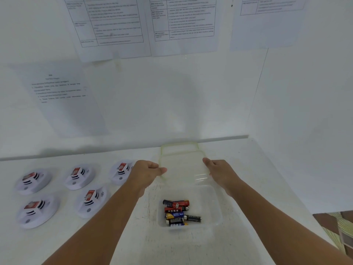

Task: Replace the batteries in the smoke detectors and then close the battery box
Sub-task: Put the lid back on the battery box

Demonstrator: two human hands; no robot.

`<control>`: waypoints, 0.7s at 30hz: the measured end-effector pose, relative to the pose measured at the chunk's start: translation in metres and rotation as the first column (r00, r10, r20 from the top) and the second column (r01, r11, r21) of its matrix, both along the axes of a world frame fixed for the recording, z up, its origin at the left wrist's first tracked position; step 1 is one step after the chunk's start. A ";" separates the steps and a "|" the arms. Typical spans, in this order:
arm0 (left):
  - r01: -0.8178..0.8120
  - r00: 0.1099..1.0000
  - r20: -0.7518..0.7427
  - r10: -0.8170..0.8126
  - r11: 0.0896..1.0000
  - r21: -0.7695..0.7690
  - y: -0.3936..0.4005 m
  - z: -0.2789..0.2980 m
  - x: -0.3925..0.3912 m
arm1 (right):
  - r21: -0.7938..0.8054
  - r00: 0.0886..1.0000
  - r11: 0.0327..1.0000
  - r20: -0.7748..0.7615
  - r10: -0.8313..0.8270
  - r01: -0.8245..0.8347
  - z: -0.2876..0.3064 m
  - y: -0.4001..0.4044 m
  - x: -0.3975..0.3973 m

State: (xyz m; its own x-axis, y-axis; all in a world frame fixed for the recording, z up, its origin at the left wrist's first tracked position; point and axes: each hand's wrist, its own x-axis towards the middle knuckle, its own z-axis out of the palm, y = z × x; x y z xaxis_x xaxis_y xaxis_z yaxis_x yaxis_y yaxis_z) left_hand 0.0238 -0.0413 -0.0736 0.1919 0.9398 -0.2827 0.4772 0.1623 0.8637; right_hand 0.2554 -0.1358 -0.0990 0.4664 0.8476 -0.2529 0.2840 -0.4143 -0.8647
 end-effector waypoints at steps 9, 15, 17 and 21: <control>0.150 0.940 -0.341 -0.023 0.924 0.352 -0.017 0.009 -0.002 | -0.039 0.900 0.998 0.431 0.070 -0.058 0.013 0.012 0.004; 0.526 0.756 -0.626 -0.189 0.745 0.410 -0.052 0.022 0.023 | -0.132 0.648 0.928 0.681 0.340 -0.349 0.044 0.043 -0.012; 0.571 0.684 -0.704 -0.189 0.740 0.355 -0.056 0.021 0.030 | -0.281 0.576 0.885 0.678 0.456 -0.370 0.043 0.050 -0.014; 0.550 0.643 -0.754 -0.137 0.767 0.330 -0.055 0.019 0.031 | -0.310 0.590 0.891 0.669 0.452 -0.332 0.043 0.049 -0.010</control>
